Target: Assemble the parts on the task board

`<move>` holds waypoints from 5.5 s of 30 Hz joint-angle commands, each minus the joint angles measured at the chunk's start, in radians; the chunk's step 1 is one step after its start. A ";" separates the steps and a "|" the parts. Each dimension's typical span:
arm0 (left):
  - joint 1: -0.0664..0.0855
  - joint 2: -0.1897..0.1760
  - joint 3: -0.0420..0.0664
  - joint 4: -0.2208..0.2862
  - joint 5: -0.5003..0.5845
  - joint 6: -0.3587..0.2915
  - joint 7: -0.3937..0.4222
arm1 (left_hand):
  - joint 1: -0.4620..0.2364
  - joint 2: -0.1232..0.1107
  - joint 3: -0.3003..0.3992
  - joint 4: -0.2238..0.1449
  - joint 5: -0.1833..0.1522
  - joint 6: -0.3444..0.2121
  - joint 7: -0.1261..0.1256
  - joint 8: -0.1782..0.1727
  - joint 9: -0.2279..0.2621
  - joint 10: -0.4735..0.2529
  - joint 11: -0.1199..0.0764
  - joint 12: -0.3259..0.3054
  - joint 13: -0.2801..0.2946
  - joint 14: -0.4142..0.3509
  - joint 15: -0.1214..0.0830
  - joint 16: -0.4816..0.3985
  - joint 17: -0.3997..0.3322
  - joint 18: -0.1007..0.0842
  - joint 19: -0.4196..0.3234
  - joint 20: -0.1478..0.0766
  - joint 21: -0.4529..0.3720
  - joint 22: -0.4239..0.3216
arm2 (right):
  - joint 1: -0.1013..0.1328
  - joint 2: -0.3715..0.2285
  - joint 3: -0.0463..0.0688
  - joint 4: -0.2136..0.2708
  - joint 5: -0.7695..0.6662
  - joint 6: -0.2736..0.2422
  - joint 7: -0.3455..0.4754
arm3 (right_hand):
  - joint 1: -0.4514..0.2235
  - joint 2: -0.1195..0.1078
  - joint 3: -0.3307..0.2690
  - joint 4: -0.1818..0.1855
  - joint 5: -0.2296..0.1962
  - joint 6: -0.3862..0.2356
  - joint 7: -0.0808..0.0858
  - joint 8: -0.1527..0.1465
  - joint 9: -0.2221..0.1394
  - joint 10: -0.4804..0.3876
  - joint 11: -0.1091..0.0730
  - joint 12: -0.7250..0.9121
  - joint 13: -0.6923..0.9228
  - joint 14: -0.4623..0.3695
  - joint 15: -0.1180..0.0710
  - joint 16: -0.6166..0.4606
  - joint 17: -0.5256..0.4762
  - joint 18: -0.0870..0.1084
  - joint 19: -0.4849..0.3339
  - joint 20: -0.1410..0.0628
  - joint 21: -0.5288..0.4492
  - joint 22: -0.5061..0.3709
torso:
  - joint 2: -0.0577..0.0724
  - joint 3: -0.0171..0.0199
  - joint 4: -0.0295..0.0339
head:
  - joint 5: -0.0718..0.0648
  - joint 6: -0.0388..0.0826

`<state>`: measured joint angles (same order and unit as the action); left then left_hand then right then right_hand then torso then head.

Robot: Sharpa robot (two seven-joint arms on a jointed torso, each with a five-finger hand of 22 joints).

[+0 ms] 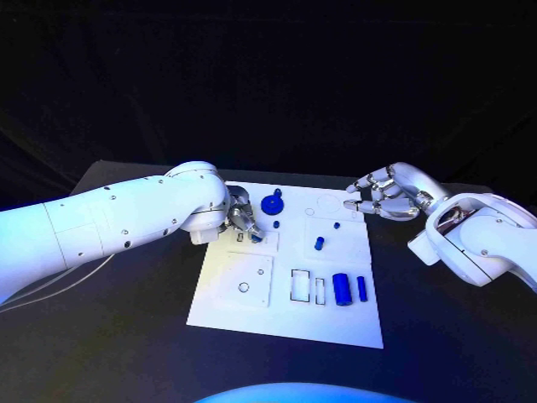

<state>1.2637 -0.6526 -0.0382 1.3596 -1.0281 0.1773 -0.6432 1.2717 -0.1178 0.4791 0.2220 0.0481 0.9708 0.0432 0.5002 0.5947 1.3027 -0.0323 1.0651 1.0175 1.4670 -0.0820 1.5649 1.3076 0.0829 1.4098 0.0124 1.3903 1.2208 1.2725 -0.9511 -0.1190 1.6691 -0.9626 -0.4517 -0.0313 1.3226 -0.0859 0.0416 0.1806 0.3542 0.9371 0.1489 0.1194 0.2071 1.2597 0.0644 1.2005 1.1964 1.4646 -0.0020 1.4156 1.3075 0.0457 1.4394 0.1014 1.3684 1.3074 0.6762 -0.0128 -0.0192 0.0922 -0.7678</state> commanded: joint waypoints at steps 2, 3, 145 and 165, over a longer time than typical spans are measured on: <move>-0.002 0.003 0.001 0.000 -0.031 0.000 0.014 | -0.007 -0.001 0.086 -0.077 0.004 0.006 -0.006 0.006 0.003 0.010 -0.001 -0.001 0.001 0.104 -0.007 0.006 0.263 -0.010 -0.003 -0.001 0.005 0.001 | -0.001 0.000 0.000 0.000 -0.002 0.013 0.006 | -0.005 0.005 -0.004 0.002 0.004 0.004 0.001 0.006 -0.001 0.005 0.000 0.001 -0.001 0.047 -0.008 -0.005 0.002 0.008 0.002 -0.003 -0.004 0.122 | 0.000 0.0008 -0.0003 | 0.001 -0.002; -0.002 0.002 0.001 0.000 -0.032 0.001 0.014 | -0.007 -0.001 0.086 -0.077 0.004 0.006 -0.006 0.006 0.003 0.010 -0.001 -0.001 0.001 0.104 -0.007 0.006 0.263 -0.010 -0.003 -0.001 0.005 0.001 | -0.001 0.000 0.000 0.000 -0.002 0.013 0.006 | -0.005 0.005 -0.004 0.002 0.004 0.004 0.001 0.006 -0.001 0.005 0.000 0.001 -0.001 0.047 -0.008 -0.005 0.002 0.008 0.002 -0.003 -0.004 0.122 | 0.000 0.0013 -0.0004 | 0.001 -0.003; -0.003 0.019 0.010 -0.015 -0.071 0.031 -0.047 | -0.262 -0.028 -0.215 0.053 0.003 0.070 -0.029 0.056 0.053 0.072 -0.019 0.068 0.065 0.104 -0.023 0.006 0.263 -0.019 0.022 -0.010 0.027 0.047 | -0.003 -0.003 0.000 0.000 -0.002 0.017 0.009 | -0.024 0.000 -0.022 0.015 -0.002 -0.001 0.001 0.008 -0.003 -0.001 0.001 -0.004 -0.009 0.044 -0.008 -0.015 -0.011 0.011 -0.004 -0.004 -0.018 0.115 | -0.001 0.0013 -0.0001 | -0.003 -0.009; 0.081 0.003 0.065 -0.116 -0.061 -0.003 -0.015 | -0.170 0.001 -0.317 0.068 0.003 -0.002 0.002 0.016 0.031 -0.009 0.006 -0.057 -0.068 0.104 -0.003 0.006 0.263 -0.007 -0.008 0.000 -0.009 -0.009 | -0.003 -0.003 0.000 -0.008 -0.001 0.015 0.008 | -0.025 0.001 -0.023 0.016 -0.001 -0.002 0.001 0.008 -0.003 -0.001 0.001 -0.003 -0.009 0.044 -0.008 -0.015 -0.010 0.010 -0.003 -0.004 -0.017 0.116 | 0.001 0.0009 -0.0007 | 0.004 0.011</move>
<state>1.3428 -0.6558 0.0258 1.2495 -1.0915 0.2031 -0.6844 1.0947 -0.1159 0.1663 0.2887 0.0484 0.9752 0.0483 0.5183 0.6267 1.2968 -0.0271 1.0126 0.9496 1.4657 -0.0906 1.5649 1.3076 0.0766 1.4059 0.0123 1.3861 1.2121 1.2701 -0.9548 -0.1190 1.6616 -0.9610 -0.4442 -0.0301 1.3094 -0.0832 0.0249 0.1973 0.3580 0.9371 0.1489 0.1232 0.2054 1.2597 0.0644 1.2005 1.1883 1.4646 -0.0020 1.4040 1.2975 0.0457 1.4394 0.1014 1.3561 1.3081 0.6757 -0.0113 -0.0182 0.0934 -0.7589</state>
